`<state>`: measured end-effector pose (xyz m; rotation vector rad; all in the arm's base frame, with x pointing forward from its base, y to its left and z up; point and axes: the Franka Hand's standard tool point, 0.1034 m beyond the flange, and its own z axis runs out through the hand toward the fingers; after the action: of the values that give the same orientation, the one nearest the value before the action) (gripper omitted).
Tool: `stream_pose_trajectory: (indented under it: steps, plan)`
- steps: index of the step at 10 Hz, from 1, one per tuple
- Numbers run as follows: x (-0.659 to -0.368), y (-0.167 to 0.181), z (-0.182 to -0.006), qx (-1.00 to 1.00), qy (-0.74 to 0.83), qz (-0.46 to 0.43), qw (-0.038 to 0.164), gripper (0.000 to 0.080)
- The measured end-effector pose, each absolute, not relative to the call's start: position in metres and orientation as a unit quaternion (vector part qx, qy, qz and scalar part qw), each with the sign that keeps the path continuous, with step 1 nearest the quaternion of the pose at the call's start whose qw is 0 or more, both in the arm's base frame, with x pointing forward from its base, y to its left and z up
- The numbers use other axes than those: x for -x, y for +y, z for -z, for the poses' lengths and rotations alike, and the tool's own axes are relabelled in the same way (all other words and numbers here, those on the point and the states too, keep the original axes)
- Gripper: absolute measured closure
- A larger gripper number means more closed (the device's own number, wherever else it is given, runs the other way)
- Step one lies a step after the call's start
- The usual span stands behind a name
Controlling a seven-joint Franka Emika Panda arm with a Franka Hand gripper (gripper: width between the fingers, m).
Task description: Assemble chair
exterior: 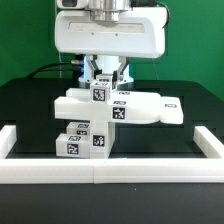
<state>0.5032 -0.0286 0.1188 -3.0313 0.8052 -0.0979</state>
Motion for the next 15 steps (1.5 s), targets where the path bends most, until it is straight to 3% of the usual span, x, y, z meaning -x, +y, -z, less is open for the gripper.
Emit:
stream_pose_trajectory:
  steps: [8, 10, 12, 15]
  plan:
    - [-0.5035, -0.0257, -0.1186, 0.886, 0.462, 0.028, 0.016, 0.0515]
    - [-0.5034, -0.0255, -0.1184, 0.893, 0.448, 0.029, 0.015, 0.0515]
    - [-0.5034, -0.0228, -0.1184, 0.900, 0.434, 0.029, 0.014, 0.0203]
    - [-0.5033, -0.0210, -0.1183, 0.943, 0.332, 0.030, 0.011, 0.0151]
